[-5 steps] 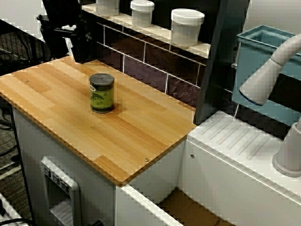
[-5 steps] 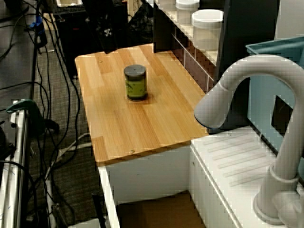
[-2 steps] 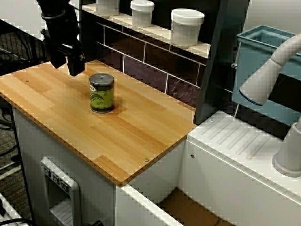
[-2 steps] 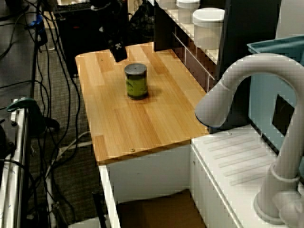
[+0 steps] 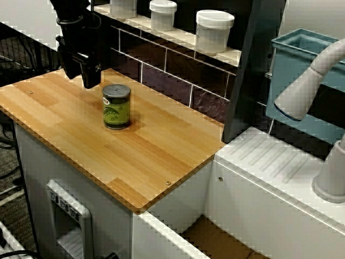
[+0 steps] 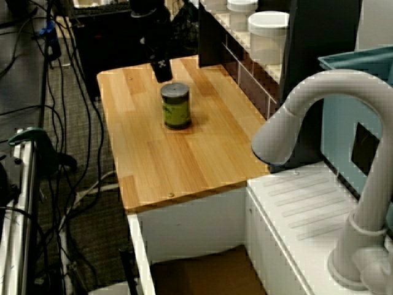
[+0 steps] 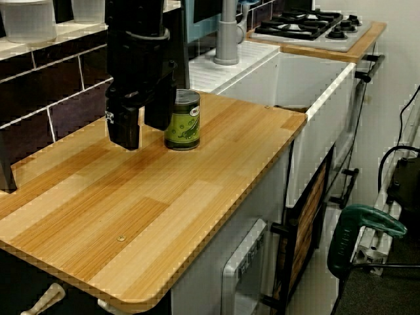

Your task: Push into sink

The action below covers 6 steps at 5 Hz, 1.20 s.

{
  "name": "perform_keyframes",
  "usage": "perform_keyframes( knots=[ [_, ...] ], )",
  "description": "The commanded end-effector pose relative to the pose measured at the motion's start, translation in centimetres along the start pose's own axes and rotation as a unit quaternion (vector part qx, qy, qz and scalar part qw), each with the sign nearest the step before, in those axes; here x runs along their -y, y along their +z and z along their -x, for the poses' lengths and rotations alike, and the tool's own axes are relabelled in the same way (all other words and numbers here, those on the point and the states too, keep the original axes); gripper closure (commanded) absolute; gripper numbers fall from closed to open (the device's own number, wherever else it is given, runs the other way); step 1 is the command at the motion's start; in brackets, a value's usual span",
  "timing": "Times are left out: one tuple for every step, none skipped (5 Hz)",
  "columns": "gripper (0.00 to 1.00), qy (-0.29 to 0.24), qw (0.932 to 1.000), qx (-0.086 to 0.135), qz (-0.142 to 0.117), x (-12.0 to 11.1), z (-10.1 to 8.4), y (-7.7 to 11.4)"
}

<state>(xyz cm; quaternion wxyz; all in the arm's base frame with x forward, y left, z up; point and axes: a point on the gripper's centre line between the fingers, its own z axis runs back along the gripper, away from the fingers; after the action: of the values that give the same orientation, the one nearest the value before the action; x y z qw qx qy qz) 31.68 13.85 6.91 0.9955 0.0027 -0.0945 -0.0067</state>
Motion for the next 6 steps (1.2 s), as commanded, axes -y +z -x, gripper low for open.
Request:
perform_keyframes(
  knots=[
    [1.0,-0.031,0.9995,0.005,0.001,0.9,-1.1,0.7],
    [1.0,-0.043,0.999,0.004,0.01,1.5,-0.9,1.0],
    [1.0,-0.058,0.9982,-0.003,0.016,2.9,-0.8,0.9],
    [1.0,-0.078,0.9965,-0.012,0.028,4.7,-0.9,0.9],
    [1.0,-0.097,0.9942,-0.022,0.039,8.0,0.0,0.8],
    [1.0,-0.119,0.9918,-0.029,0.038,11.1,0.5,0.3]
  ],
)
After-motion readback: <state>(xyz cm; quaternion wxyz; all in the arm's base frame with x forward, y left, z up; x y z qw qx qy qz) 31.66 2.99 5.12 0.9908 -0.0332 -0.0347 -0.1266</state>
